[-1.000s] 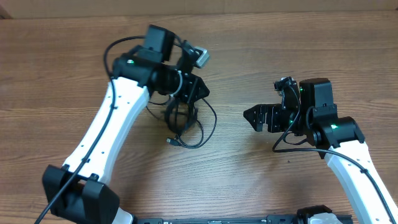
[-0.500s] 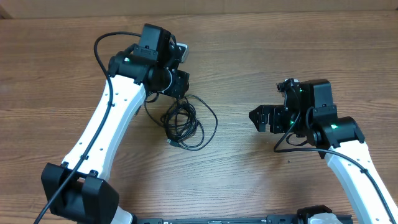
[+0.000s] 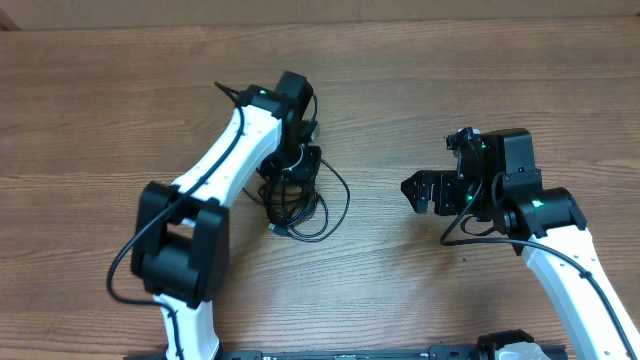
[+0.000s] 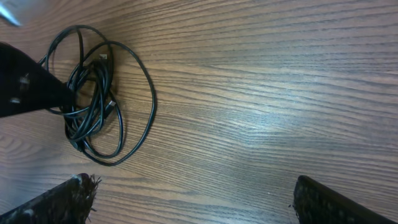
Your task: Untangle cables
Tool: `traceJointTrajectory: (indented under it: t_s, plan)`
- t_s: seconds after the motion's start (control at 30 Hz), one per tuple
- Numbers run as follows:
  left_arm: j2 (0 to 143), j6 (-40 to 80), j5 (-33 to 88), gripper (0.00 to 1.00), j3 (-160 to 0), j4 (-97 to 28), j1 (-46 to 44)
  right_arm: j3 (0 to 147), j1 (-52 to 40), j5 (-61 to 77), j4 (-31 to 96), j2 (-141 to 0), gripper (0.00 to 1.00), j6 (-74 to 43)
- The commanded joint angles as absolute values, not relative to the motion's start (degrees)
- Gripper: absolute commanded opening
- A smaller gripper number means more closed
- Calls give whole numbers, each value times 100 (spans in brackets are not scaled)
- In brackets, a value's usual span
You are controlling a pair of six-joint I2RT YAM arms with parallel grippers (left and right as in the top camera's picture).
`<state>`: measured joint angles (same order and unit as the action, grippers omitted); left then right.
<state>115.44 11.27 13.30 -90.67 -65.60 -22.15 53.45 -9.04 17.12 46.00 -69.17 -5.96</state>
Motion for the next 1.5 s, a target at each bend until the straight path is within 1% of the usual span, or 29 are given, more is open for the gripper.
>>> traceJointTrajectory:
  t_s: [0.0,0.23,0.33,0.43,0.6,0.77,0.9,1.07,1.23,1.27,1.33,1.37,1.47]
  plan:
    - [11935,1439,1400,27,-9052,-6670,-2257,5290,-897,1653,4580,-6923,100,-554]
    - [12228,1437,1507,28,-9052,-6490,-2307,5290,-897,1653,4576,-6923,100,-554]
    - [12228,1437,1500,30,-9052,-6381,-2368,5290,-897,1653,4576,-6923,100,-554]
    - [12228,1437,1376,36,-9050,-6278,-2453,5290,-897,1653,4578,-6923,100,-556]
    - [12228,1439,1081,35,-9048,-6276,-2569,5290,-897,1653,4576,-6923,100,-554]
    - [12228,1470,878,31,-9024,-6274,-2659,5290,-897,1653,4580,-6923,100,-554]
    - [12228,1507,703,30,-8956,-6272,-2670,5290,-897,1653,4598,-6923,100,-554]
    - [12228,1551,711,21,-8930,-6263,-2672,5290,-897,1653,4602,-6923,100,-554]
    - [12230,1549,707,20,-8779,-6270,-2670,5290,-897,1653,4661,-6923,100,-554]
    - [12230,1551,707,17,-8722,-6241,-2670,5290,-897,1653,4663,-6923,100,-554]
    - [12230,1551,709,7,-8648,-6233,-2670,5290,-897,1653,4663,-6923,100,-554]
    - [12230,1549,707,4,-8643,-6259,-2670,5290,-897,1653,4661,-6923,100,-554]
    - [12213,1544,707,4,-8683,-6281,-2670,5290,-897,1653,4661,-6923,100,-552]
